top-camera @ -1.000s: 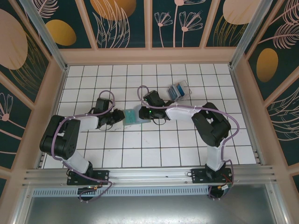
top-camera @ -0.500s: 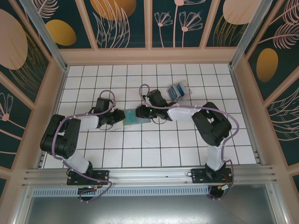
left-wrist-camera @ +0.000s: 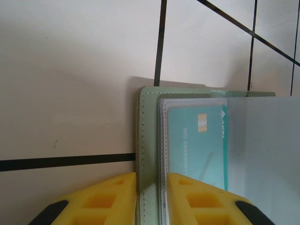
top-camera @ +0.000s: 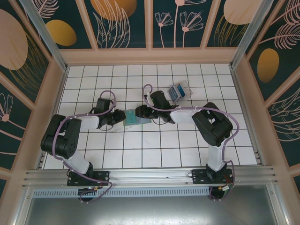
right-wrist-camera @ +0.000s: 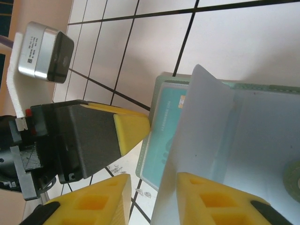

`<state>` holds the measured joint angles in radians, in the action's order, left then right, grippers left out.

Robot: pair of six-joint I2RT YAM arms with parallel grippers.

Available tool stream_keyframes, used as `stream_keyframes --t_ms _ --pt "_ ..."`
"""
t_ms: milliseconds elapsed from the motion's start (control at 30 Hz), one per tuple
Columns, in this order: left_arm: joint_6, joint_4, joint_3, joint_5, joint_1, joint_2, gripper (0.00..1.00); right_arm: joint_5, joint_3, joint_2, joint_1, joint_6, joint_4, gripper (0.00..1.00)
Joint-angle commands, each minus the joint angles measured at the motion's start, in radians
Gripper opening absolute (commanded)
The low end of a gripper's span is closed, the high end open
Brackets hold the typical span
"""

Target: Put the credit cards into the card holder

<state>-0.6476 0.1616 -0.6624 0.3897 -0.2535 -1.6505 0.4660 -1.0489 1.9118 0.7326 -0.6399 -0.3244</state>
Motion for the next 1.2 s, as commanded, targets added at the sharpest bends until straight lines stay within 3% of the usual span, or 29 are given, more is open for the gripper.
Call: stream_keyframes --t_ms 0,500,1167 --pt "0.013 0.015 -0.013 0.023 0.007 -0.019 0.26 0.001 -0.016 -0.011 0.003 0.0 -0.016 0.25" --pt "0.017 0.018 -0.008 0.029 0.005 -0.023 0.26 0.081 -0.028 0.029 0.007 -0.015 -0.061 0.21" --pt "0.023 0.006 -0.026 0.038 0.006 -0.029 0.26 0.035 -0.048 0.046 0.027 0.019 -0.008 0.08"
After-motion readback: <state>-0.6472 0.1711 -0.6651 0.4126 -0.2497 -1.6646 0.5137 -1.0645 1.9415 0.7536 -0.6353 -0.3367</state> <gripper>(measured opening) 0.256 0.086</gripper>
